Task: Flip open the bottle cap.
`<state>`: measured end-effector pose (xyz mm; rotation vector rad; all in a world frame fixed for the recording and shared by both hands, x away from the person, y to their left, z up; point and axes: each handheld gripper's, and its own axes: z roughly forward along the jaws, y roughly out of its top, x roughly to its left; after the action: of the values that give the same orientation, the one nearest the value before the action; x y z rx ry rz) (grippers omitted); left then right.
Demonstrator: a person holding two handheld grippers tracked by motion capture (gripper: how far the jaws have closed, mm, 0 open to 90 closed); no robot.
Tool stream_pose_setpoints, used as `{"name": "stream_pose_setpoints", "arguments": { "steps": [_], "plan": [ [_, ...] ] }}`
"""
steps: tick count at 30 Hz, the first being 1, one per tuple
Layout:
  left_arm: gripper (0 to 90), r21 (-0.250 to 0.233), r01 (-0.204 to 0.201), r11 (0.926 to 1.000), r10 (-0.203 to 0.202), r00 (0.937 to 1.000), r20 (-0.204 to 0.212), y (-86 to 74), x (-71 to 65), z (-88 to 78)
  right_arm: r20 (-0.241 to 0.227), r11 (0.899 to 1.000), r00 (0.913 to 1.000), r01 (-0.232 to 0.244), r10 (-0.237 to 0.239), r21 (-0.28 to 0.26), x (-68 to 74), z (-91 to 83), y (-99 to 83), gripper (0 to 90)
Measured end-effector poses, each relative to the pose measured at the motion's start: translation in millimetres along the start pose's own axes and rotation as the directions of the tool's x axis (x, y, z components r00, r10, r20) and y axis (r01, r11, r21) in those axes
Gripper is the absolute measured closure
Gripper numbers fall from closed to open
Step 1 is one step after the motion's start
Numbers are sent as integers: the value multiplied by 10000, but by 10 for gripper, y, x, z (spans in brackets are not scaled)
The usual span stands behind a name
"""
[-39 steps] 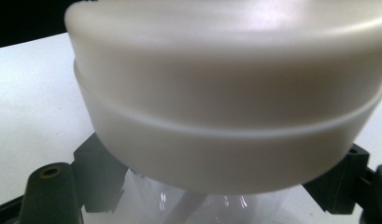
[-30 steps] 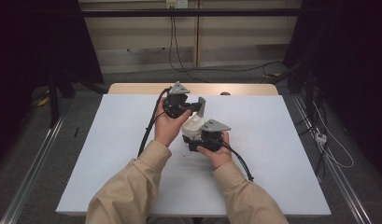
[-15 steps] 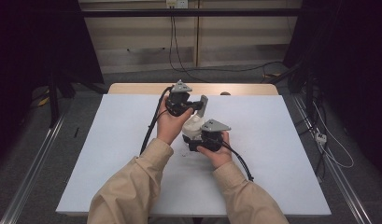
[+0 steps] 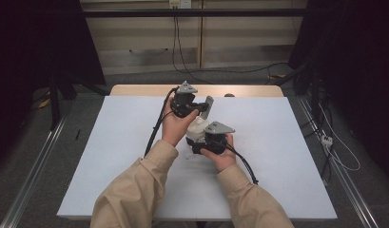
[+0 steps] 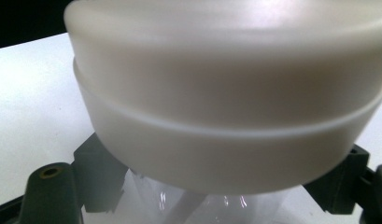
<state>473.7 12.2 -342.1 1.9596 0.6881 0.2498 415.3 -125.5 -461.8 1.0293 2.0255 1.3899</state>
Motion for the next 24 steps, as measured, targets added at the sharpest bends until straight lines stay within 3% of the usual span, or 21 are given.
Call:
{"name": "stream_pose_setpoints", "arguments": {
  "steps": [18, 24],
  "plan": [
    [900, 119, -54, 9999, 54, 10000, -5, 7, -1, 65, 7, 10000, 10000, 72, -72, 51, 7, 1, 1, 188],
    [900, 157, -141, 9998, 138, 9997, 213, 8, -51, 111, 5, 9999, 9999, 104, -104, 67, 8, 0, 2, 189]
  ]
}}
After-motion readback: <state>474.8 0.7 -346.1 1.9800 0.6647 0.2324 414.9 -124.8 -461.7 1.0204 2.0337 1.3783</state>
